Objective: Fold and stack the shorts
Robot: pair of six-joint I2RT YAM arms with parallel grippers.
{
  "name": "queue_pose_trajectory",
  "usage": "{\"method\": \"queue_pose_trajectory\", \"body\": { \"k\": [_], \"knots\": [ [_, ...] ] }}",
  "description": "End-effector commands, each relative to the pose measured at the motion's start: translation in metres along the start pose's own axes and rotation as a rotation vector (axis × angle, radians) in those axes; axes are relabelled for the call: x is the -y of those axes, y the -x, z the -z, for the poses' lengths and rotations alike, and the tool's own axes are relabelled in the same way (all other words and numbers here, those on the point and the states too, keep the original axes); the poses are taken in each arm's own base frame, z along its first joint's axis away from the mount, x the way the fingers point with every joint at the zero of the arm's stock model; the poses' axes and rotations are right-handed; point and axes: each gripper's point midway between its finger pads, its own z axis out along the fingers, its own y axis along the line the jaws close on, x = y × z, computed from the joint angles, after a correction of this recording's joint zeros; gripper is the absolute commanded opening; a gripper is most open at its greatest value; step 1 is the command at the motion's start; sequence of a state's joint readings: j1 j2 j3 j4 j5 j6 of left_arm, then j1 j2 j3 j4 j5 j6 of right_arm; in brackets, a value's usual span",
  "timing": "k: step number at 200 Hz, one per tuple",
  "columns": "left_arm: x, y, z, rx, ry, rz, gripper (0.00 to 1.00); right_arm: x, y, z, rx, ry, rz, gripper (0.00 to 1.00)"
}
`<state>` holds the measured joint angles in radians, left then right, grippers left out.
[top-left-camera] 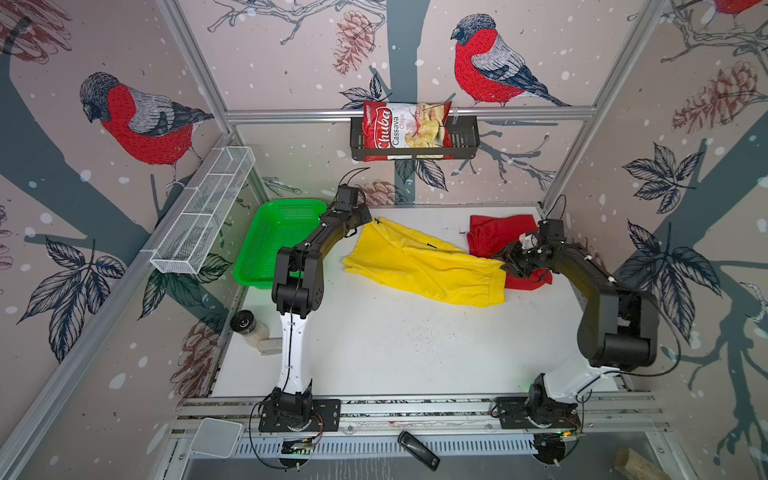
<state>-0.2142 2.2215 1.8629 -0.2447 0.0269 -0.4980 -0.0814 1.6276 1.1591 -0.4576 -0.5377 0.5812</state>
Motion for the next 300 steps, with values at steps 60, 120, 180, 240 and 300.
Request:
{"method": "queue_pose_trajectory", "body": {
  "k": [60, 120, 180, 240, 300],
  "knots": [
    [0.006, -0.008, 0.083, 0.093, -0.088, -0.014, 0.64, -0.047, 0.035, 0.070, 0.403, -0.048, 0.155, 0.60],
    [-0.008, -0.097, 0.074, -0.093, -0.182, 0.061, 0.34, -0.126, -0.068, 0.016, 0.302, 0.076, 0.435, 0.59],
    [-0.049, -0.154, 0.062, -0.193, -0.061, 0.076, 0.04, -0.180, -0.159, -0.103, 0.040, 0.163, 0.613, 0.58],
    [-0.094, -0.202, 0.051, -0.257, 0.090, 0.110, 0.01, -0.191, -0.173, -0.183, -0.056, 0.141, 0.672, 0.57],
    [-0.098, -0.207, 0.051, -0.261, 0.105, 0.112, 0.01, -0.167, -0.134, -0.236, -0.077, 0.081, 0.644, 0.57]
  ]
}}
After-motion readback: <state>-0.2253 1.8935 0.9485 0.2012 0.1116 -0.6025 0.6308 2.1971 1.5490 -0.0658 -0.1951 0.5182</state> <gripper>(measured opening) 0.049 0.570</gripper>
